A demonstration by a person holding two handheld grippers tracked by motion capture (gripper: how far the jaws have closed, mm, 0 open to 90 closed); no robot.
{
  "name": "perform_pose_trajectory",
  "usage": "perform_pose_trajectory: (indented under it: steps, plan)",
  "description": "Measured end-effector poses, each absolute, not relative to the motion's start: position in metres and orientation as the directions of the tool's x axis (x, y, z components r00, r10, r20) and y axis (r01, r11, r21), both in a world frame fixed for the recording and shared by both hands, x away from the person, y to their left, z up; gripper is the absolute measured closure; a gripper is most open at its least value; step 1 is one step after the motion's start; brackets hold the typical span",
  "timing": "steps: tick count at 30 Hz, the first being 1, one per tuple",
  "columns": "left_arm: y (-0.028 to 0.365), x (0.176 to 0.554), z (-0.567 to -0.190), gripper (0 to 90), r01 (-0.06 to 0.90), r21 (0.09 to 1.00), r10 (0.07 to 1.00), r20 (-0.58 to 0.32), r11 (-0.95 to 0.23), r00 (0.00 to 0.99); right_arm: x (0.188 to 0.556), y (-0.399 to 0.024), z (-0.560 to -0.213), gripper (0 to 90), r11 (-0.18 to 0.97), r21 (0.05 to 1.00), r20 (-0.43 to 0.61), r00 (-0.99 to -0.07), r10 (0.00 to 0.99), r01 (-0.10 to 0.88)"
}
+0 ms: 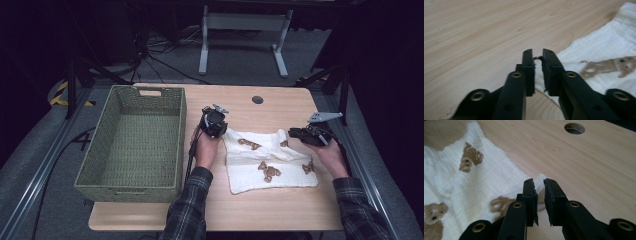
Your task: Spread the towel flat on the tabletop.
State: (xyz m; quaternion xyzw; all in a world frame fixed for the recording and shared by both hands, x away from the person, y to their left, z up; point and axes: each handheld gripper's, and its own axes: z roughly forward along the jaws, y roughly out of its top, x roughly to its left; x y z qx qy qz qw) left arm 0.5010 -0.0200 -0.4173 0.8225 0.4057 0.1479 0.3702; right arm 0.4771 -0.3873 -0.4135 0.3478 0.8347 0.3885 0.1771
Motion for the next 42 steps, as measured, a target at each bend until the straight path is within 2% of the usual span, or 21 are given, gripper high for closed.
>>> perform_pose_trajectory:
  steps: [6, 10, 14, 15, 19, 25, 28, 39, 42]
  plan:
    - [-0.027, 0.478, -0.415, 68.8, 0.533, 0.726, 0.706, -0.093, -0.435, 0.702, 0.462, -0.392, -0.412, 74.8, 0.470, 0.761, -0.017, -0.711, 0.703, 0.447]
    - [-0.032, 0.455, -0.415, 66.6, 0.505, 0.704, 0.637, -0.096, -0.500, 0.765, 0.449, -0.395, -0.410, 74.0, 0.472, 0.761, -0.009, -0.720, 0.694, 0.445]
    - [-0.034, 0.432, -0.417, 74.5, 0.483, 0.702, 0.586, -0.116, -0.523, 0.802, 0.433, -0.396, -0.408, 85.1, 0.479, 0.760, 0.021, -0.754, 0.657, 0.439]
    - [-0.034, 0.427, -0.418, 79.7, 0.473, 0.703, 0.567, -0.120, -0.531, 0.815, 0.429, -0.395, -0.409, 87.0, 0.487, 0.755, 0.031, -0.766, 0.642, 0.438]
    - [-0.036, 0.410, -0.427, 88.8, 0.468, 0.688, 0.524, -0.149, -0.554, 0.839, 0.416, -0.394, -0.418, 89.1, 0.519, 0.723, 0.055, -0.787, 0.615, 0.456]
    - [-0.043, 0.394, -0.446, 89.4, 0.476, 0.628, 0.487, -0.172, -0.615, 0.857, 0.398, -0.399, -0.433, 89.2, 0.570, 0.672, 0.054, -0.799, 0.599, 0.473]
    - [-0.042, 0.385, -0.449, 89.4, 0.476, 0.634, 0.481, -0.181, -0.609, 0.858, 0.388, -0.406, -0.434, 89.3, 0.568, 0.668, 0.060, -0.796, 0.602, 0.480]
    - [-0.037, 0.371, -0.454, 89.8, 0.451, 0.596, 0.472, -0.133, -0.664, 0.872, 0.369, -0.426, -0.445, 89.6, 0.573, 0.631, 0.075, -0.777, 0.625, 0.522]
    - [-0.032, 0.366, -0.453, 89.8, 0.466, 0.582, 0.480, -0.143, -0.667, 0.865, 0.364, -0.426, -0.447, 89.7, 0.576, 0.629, 0.082, -0.782, 0.619, 0.522]
